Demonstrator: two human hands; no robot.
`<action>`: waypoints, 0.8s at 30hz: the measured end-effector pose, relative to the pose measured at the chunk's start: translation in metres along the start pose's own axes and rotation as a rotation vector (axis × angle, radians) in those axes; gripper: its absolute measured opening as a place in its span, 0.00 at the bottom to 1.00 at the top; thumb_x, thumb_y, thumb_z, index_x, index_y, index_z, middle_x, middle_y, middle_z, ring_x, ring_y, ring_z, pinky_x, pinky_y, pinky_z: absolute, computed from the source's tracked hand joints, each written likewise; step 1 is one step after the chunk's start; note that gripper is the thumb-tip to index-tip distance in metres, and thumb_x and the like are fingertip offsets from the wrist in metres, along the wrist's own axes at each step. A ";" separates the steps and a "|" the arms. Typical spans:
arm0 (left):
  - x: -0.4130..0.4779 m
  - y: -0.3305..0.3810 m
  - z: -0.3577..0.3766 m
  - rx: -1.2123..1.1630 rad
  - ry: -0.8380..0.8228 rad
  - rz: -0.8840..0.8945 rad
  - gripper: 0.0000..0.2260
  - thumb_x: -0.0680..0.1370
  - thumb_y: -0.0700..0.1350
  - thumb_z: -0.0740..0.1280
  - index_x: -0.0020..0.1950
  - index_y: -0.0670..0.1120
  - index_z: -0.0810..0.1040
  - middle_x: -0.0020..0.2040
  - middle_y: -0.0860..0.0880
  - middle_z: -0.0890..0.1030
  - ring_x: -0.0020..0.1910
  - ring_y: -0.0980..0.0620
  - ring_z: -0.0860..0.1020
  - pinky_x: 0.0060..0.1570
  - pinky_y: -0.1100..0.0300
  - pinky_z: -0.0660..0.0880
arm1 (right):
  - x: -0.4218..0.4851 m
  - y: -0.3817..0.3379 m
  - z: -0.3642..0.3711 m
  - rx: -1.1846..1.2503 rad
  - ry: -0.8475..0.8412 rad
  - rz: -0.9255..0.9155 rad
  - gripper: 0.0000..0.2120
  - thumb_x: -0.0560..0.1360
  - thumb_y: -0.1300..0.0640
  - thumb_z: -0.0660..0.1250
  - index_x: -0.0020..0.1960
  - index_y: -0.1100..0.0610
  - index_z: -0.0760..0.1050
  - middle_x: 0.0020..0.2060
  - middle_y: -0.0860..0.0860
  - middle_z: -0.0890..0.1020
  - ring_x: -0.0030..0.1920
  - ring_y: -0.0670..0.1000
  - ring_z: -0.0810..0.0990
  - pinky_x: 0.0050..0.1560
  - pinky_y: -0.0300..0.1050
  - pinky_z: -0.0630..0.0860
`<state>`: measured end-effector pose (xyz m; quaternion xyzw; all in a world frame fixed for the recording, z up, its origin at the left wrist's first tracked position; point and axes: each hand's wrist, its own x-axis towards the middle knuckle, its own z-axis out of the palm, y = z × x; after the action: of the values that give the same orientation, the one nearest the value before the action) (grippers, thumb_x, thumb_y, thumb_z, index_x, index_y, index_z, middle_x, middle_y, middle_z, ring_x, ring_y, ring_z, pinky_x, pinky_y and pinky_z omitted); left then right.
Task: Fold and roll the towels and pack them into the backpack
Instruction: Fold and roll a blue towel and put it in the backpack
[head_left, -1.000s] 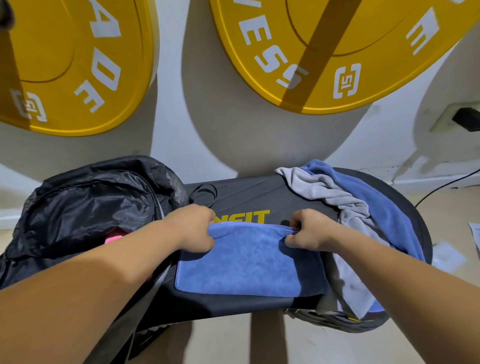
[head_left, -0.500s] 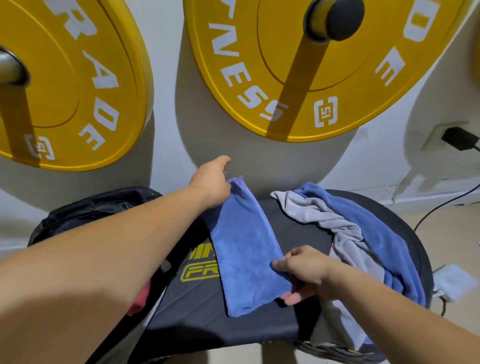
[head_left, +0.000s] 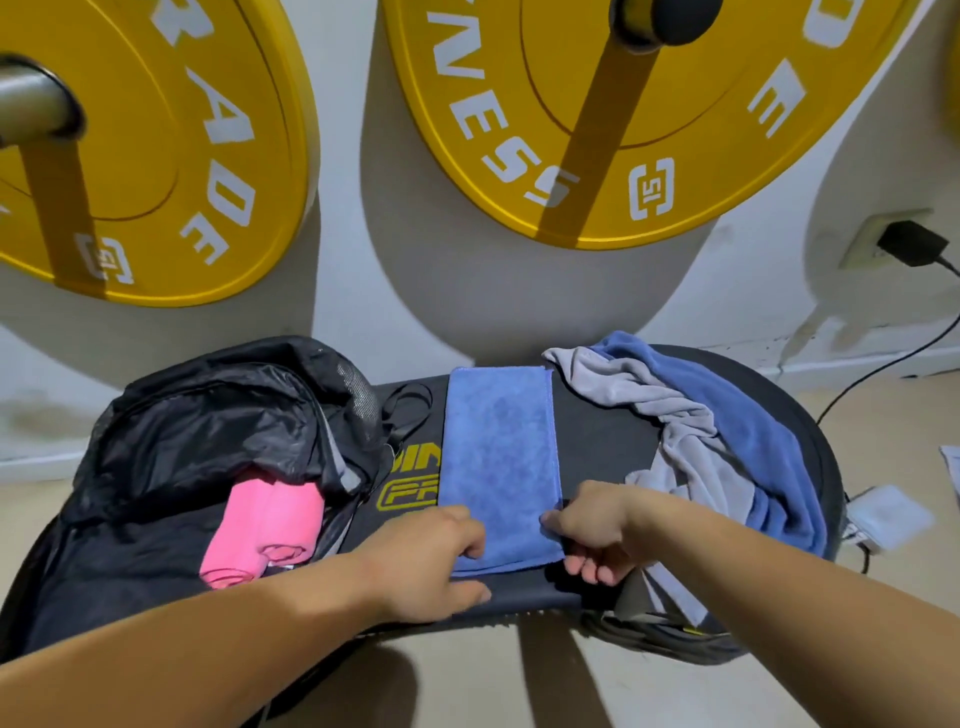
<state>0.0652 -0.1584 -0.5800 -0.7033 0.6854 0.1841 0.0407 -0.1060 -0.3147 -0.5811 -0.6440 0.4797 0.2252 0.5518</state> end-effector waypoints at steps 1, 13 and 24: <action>-0.003 0.000 0.004 0.030 -0.023 0.008 0.16 0.76 0.59 0.66 0.58 0.52 0.74 0.55 0.53 0.74 0.55 0.52 0.73 0.50 0.56 0.73 | -0.003 -0.001 0.000 -0.064 0.031 -0.002 0.17 0.82 0.53 0.59 0.37 0.59 0.70 0.26 0.55 0.76 0.19 0.51 0.72 0.23 0.36 0.70; 0.007 0.008 0.014 0.386 -0.015 0.053 0.09 0.76 0.38 0.64 0.56 0.46 0.75 0.54 0.45 0.76 0.54 0.43 0.74 0.49 0.49 0.74 | 0.006 0.009 0.049 -0.923 0.417 -0.811 0.16 0.75 0.38 0.66 0.52 0.49 0.74 0.50 0.47 0.76 0.53 0.52 0.75 0.45 0.48 0.74; -0.004 -0.029 0.016 -0.107 0.235 -0.037 0.10 0.79 0.40 0.58 0.58 0.52 0.71 0.53 0.52 0.77 0.54 0.49 0.73 0.52 0.53 0.73 | 0.026 0.016 0.031 -0.819 0.565 -0.919 0.09 0.78 0.51 0.59 0.53 0.52 0.76 0.44 0.49 0.81 0.43 0.58 0.80 0.39 0.54 0.76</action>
<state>0.0907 -0.1478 -0.5996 -0.7337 0.6615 0.1361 -0.0740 -0.1012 -0.2946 -0.6198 -0.9737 0.1588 -0.0457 0.1566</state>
